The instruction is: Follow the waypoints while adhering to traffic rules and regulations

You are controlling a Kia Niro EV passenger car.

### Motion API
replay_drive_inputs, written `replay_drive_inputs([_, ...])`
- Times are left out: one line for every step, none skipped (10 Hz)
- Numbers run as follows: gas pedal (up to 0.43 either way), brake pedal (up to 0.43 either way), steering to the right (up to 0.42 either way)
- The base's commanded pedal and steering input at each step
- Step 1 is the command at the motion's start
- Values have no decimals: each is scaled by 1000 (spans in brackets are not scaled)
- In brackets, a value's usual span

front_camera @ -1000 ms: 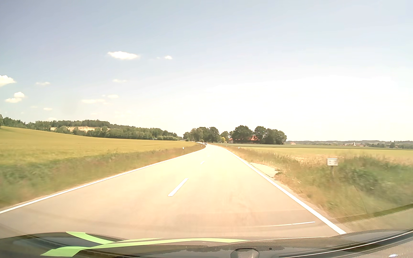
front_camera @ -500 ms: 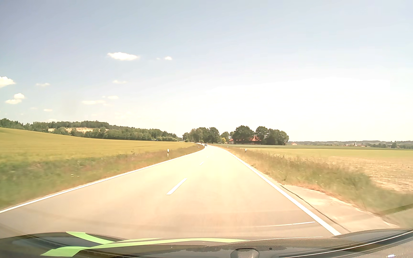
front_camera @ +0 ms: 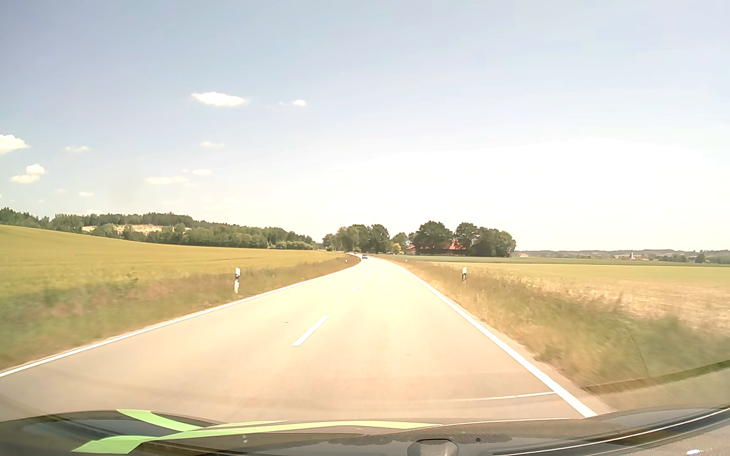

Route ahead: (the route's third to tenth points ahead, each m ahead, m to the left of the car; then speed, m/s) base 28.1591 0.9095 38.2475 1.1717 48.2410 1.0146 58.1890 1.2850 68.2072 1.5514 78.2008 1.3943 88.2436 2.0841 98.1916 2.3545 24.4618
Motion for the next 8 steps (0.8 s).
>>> replay_drive_inputs([240,0,-2])
replay_drive_inputs([228,0,-2])
replay_drive_inputs([220,0,-3])
replay_drive_inputs([220,0,-3])
replay_drive_inputs([220,0,-3])
replay_drive_inputs([220,0,-3])
replay_drive_inputs([220,0,-3])
replay_drive_inputs([220,0,-3])
